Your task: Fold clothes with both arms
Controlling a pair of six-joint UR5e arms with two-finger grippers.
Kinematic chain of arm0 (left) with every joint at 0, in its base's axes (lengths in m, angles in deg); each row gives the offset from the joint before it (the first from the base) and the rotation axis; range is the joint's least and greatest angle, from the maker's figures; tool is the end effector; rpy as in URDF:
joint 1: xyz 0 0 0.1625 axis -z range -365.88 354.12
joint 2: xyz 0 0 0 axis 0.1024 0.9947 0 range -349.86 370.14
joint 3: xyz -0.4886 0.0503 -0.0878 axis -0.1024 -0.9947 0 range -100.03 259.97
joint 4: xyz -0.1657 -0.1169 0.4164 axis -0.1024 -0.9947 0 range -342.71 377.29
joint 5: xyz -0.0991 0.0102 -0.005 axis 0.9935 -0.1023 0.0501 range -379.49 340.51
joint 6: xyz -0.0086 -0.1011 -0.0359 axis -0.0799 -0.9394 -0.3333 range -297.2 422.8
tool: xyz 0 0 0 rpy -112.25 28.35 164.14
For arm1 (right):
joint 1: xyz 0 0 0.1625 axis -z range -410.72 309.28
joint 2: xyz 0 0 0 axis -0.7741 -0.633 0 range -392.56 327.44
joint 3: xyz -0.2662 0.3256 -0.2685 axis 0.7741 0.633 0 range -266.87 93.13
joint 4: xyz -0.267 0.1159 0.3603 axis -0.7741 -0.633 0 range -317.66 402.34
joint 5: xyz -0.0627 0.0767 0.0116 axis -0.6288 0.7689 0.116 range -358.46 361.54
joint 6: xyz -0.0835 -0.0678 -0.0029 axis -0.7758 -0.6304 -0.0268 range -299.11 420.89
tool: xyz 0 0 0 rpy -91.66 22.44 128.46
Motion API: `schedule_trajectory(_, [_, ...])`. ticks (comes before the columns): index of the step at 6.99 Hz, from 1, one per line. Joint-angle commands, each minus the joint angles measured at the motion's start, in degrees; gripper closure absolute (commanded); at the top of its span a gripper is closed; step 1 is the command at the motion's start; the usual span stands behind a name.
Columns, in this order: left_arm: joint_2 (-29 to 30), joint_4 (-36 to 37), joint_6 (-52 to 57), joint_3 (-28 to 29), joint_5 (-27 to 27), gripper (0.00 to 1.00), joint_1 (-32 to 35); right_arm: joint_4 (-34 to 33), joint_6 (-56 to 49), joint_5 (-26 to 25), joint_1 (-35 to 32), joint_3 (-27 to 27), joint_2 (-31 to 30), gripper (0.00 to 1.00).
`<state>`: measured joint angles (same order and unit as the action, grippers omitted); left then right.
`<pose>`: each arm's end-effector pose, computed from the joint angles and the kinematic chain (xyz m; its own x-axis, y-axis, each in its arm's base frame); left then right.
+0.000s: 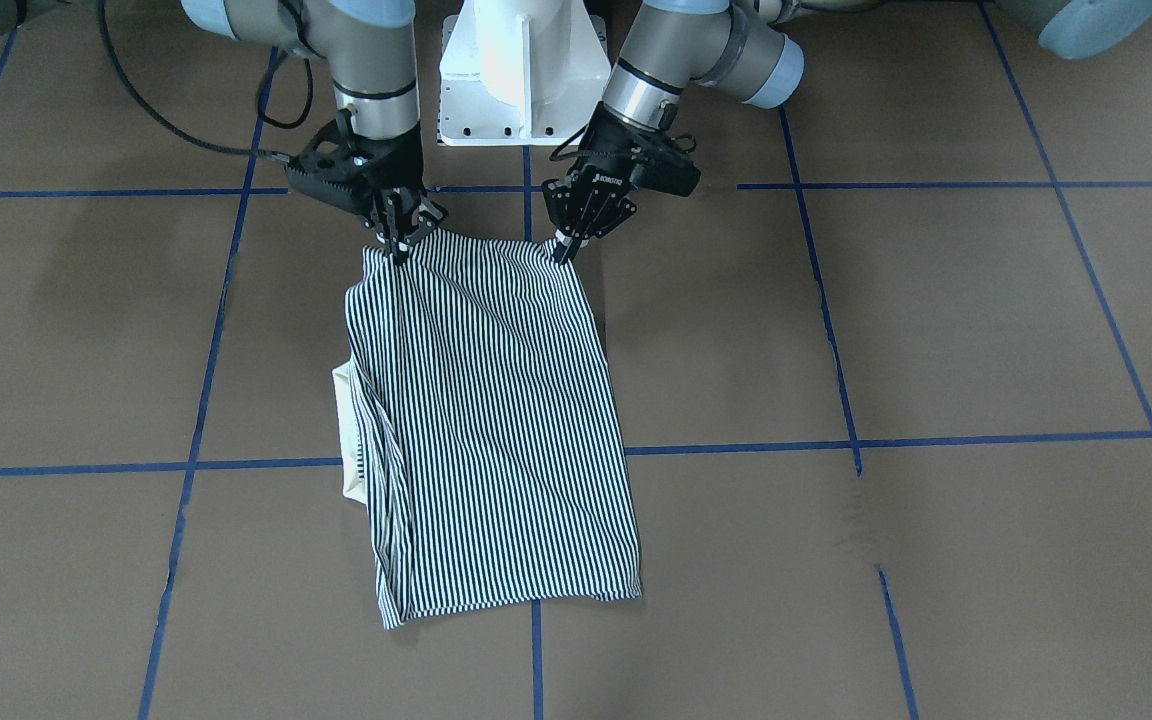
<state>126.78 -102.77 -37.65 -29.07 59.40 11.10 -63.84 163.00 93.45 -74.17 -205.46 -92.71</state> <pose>0.5868 -0.3401 0.2204 0.1472 -0.2311 -0.9617 0.5002 0.8562 -0.1292 -0.5234 -0.3683 0.2299 0.5849 0.4822 0.6522 -0.5113 0.8434 -0.1651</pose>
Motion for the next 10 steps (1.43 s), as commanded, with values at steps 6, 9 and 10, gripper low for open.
schedule_trajectory(6, [9.79, 16.09, 7.88, -1.66, 10.55, 1.0, 12.87, -7.9, -2.08, -1.47, -3.42, -3.95, 0.21, 1.0])
schedule_trajectory(9, [13.96, 11.81, 11.85, 9.51, 10.75, 1.0, 18.17, 3.59, -2.71, -1.38, -8.98, 11.56, 3.52, 1.0])
schedule_trajectory(10, [14.66, 7.34, 11.95, 14.52, 10.75, 1.0, 18.53, 4.05, -2.71, -1.47, -9.6, 19.81, 9.04, 1.0])
